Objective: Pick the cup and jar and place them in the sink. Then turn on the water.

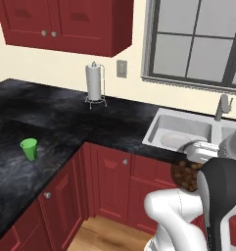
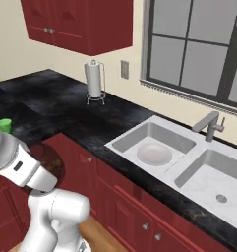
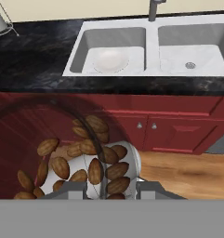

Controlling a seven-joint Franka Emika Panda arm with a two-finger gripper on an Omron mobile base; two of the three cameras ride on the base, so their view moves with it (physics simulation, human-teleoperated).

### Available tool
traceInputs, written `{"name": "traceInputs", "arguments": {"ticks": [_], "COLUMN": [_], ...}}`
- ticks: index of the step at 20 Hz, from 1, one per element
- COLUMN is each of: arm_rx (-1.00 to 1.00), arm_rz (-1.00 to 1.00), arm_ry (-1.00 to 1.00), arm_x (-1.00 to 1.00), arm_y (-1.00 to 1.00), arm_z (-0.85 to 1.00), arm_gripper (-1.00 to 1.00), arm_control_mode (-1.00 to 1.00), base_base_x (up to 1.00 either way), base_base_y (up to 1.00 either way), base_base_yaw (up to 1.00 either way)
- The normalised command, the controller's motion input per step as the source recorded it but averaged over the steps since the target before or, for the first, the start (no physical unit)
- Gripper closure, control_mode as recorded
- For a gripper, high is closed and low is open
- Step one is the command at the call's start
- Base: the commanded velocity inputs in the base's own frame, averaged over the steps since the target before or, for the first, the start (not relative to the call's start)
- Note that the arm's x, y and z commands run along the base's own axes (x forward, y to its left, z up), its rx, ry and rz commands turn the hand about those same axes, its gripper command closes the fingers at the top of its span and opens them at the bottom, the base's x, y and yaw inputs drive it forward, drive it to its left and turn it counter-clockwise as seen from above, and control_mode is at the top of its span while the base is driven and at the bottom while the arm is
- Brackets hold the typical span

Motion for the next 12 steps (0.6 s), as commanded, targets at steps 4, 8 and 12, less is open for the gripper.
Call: {"name": "traceInputs", "arguments": {"ticks": [4,8,12], "arm_rx": [0.00,0.00,0.00], "arm_rz": [0.00,0.00,0.00], "arm_ry": [0.00,0.00,0.00], "arm_x": [0.00,0.00,0.00], "arm_y": [0.00,0.00,0.00], "arm_z": [0.00,0.00,0.00], "arm_gripper": [1.00,1.00,1.00], "arm_control_mode": [1.00,1.00,1.00], "base_base_x": [0.16,0.22,0.23], "base_base_y": [-0.22,-0.41,-0.37], "base_base_yaw": [-0.29,-0.23,-0.18]}}
